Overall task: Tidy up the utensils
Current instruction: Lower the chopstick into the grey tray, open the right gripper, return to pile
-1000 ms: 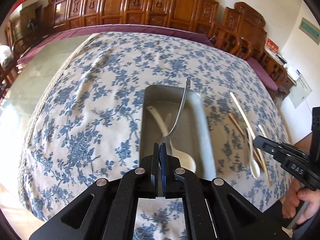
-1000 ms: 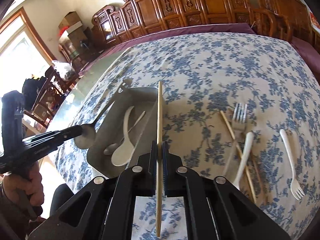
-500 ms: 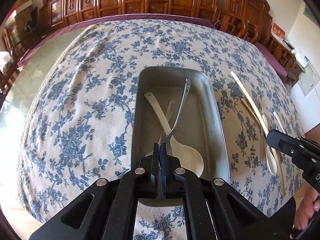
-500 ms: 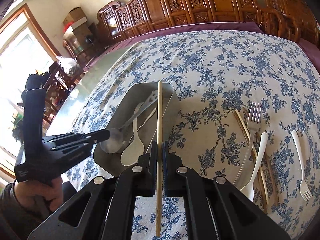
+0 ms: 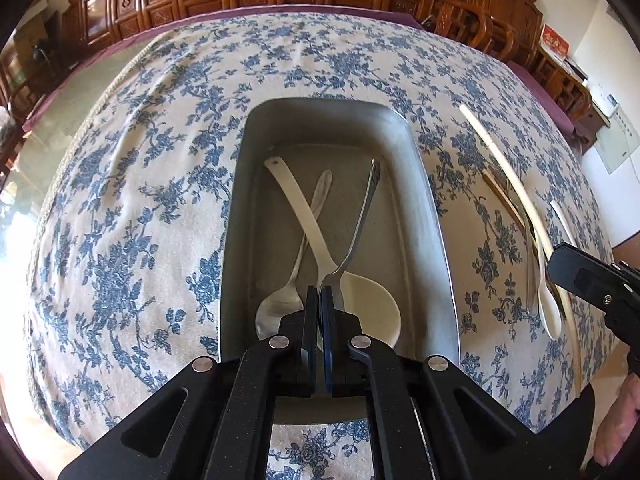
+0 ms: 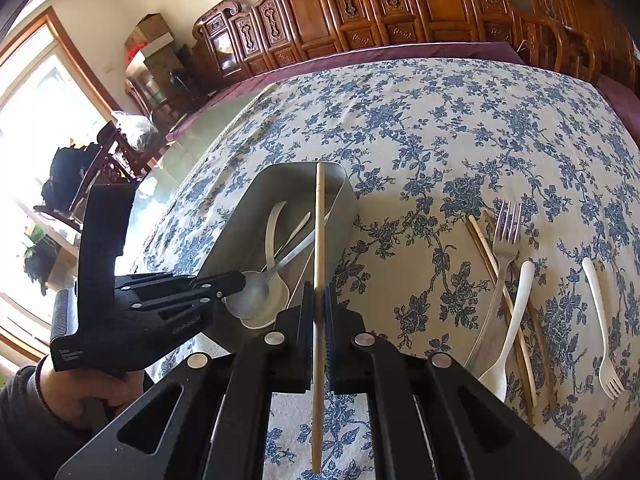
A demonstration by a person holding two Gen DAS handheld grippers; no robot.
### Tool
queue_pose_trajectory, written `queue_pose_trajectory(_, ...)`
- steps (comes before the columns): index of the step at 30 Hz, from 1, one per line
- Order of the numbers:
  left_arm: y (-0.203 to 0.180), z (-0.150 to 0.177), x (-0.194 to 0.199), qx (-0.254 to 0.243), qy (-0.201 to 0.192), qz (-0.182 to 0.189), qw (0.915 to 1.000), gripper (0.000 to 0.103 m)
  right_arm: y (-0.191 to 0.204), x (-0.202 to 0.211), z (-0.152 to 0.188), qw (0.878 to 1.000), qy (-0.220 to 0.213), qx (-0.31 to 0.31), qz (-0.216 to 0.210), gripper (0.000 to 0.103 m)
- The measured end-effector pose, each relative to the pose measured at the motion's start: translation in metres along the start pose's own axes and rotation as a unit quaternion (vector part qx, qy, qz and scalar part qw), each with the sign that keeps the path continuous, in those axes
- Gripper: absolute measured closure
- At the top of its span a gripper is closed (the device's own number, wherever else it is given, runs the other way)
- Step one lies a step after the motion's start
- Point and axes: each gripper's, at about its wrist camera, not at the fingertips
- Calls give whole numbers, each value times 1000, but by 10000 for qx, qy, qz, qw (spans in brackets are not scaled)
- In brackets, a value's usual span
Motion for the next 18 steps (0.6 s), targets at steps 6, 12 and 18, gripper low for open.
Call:
queue_pose_trajectory(6, 4, 4, 10, -25, -103, 15, 9999, 101, 10, -5, 1, 10000, 29, 79, -2, 97)
queue_pose_trajectory(12, 16, 10, 32, 25, -360, 40, 9993, 101, 27, -15, -2, 9998, 72, 166, -12, 97)
queue_pose_trajectory(18, 30, 16, 54, 29, -588, -47, 9983, 102, 50, -36, -8, 9996, 161, 235, -16, 97)
Point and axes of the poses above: each gripper's, at about its wrist camera, not at the fingertips, and x roughly against the way its jaws point, y to its left, z to its underside, and after that the axes turned 15 degrees about -x, right-handed
